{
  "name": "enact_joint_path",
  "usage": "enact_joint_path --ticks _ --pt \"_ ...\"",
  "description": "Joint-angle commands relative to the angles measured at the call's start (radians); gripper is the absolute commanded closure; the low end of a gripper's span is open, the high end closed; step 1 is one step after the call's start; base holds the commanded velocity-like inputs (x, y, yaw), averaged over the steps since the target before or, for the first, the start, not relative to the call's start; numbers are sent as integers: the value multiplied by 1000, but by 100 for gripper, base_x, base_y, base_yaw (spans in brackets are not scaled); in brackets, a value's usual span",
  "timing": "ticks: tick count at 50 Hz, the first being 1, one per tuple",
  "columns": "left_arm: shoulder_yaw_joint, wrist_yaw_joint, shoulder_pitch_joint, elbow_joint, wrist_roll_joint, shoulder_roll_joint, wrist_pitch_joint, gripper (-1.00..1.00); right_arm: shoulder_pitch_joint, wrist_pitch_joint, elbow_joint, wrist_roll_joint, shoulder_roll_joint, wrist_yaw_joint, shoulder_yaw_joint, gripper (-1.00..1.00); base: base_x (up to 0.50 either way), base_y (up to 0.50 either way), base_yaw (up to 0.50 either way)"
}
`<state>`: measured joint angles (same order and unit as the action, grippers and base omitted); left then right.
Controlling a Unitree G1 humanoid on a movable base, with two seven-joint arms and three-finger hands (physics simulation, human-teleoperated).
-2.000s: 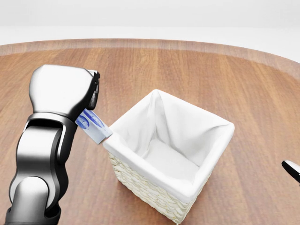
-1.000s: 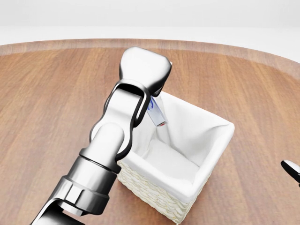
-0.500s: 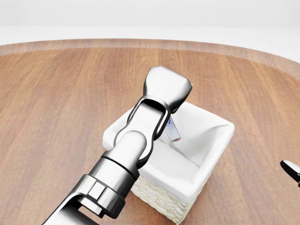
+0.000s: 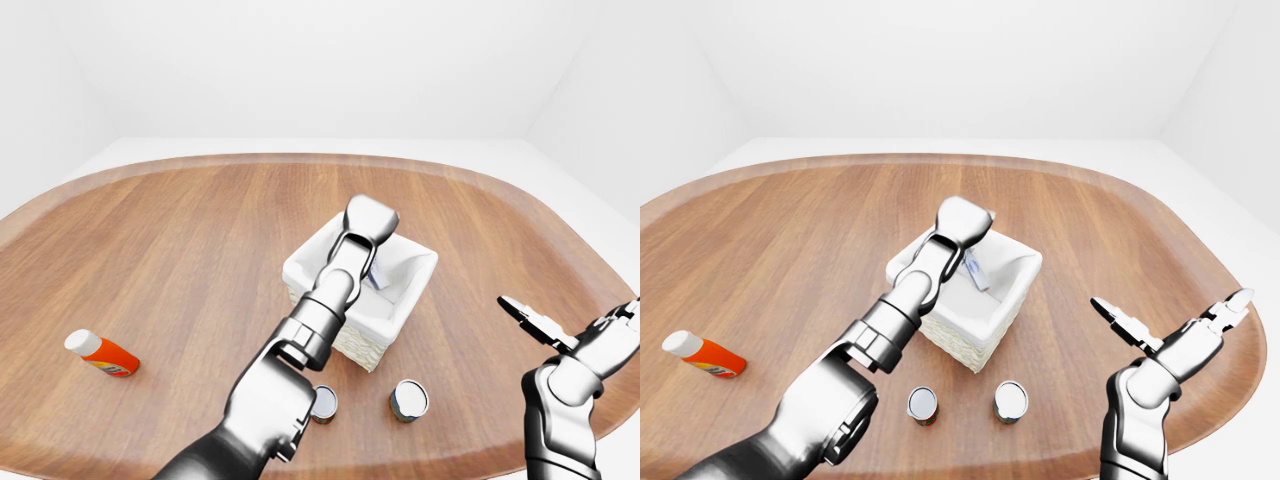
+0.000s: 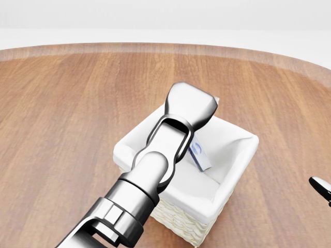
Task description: Pick up the alphabet soup and the cream cheese box, and put them in the basket.
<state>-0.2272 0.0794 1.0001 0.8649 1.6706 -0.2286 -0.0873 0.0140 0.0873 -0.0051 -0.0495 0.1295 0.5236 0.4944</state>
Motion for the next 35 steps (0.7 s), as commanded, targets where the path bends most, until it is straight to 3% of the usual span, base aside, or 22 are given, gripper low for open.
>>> enact_joint_path --ticks 1,21,27,34,35 --pt "11 2 -15 -41 42 0 0 -100 4 0 -11 2 -3 0 1 -100 0 0 0" --pt "24 72 -61 -241 70 17 0 -100 2 0 0 6 -3 0 0 -100 0 0 0" --pt "43 32 -53 -269 90 31 0 -100 6 0 -8 6 -4 0 0 -100 0 0 0" --pt "90 -5 -53 -375 -100 67 0 -100 6 0 -14 6 -6 0 0 -100 0 0 0" --pt "86 -47 -44 -374 -73 87 0 -100 4 0 -6 6 -6 0 0 -100 0 0 0"
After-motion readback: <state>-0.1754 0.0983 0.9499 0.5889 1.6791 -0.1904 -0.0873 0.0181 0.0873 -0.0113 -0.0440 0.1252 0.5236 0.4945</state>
